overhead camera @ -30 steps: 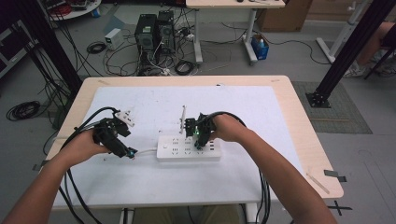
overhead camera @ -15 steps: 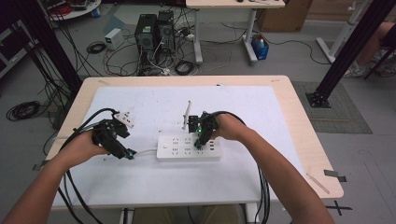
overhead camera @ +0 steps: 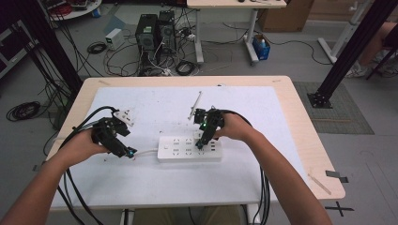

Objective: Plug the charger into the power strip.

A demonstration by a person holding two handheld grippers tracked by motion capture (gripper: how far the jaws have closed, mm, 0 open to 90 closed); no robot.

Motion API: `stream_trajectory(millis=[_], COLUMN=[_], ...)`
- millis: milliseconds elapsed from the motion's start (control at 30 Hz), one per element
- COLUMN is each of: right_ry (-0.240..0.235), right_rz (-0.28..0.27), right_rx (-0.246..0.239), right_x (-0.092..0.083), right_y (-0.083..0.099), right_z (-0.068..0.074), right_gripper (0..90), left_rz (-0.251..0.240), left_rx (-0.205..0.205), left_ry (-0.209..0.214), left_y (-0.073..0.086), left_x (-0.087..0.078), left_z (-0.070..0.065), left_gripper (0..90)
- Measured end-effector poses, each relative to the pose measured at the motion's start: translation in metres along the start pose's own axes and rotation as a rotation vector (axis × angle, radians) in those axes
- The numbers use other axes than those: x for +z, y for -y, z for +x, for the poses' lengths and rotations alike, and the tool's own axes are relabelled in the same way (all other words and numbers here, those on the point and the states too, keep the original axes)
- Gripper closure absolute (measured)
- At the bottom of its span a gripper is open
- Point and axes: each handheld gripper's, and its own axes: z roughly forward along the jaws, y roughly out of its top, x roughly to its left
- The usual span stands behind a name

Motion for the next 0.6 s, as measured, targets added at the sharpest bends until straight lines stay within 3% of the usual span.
stream_trajectory(millis=[33,167,233,367,433,500,600], right_ry=[0.015,0.07,0.108,0.148,0.096,0.125,0.092], right_rz=[-0.021,-0.059,-0.051,-0.029,-0.016,-0.006,0.021], right_rx=[0.025,0.101,0.142,0.181,0.181,0.221,0.241], right_x=[-0.007,-0.031,-0.041,-0.062,-0.071,-0.083,-0.09], right_y=[0.002,0.011,0.017,0.034,0.044,0.058,0.069], right_z=[-0.002,-0.004,-0.004,-0.003,-0.002,-0.002,-0.001], right_gripper=[12.6,12.6,12.6,12.6,12.6,12.6,12.5], left_rz=[0.0,0.0,-0.008,-0.012,-0.02,-0.019,-0.011], left_rx=[-0.003,0.008,0.008,0.01,0.004,0.002,-0.014], left_ry=[-0.004,-0.009,-0.005,-0.013,-0.011,-0.013,-0.017], left_y=[0.0,0.0,0.0,0.001,0.001,0.001,0.001], left_x=[-0.001,-0.003,-0.004,-0.006,-0.006,-0.007,-0.008], left_z=[0.0,-0.002,-0.003,-0.003,-0.003,-0.002,0.0], left_gripper=[23.2,23.2,23.2,23.2,23.2,23.2,23.2])
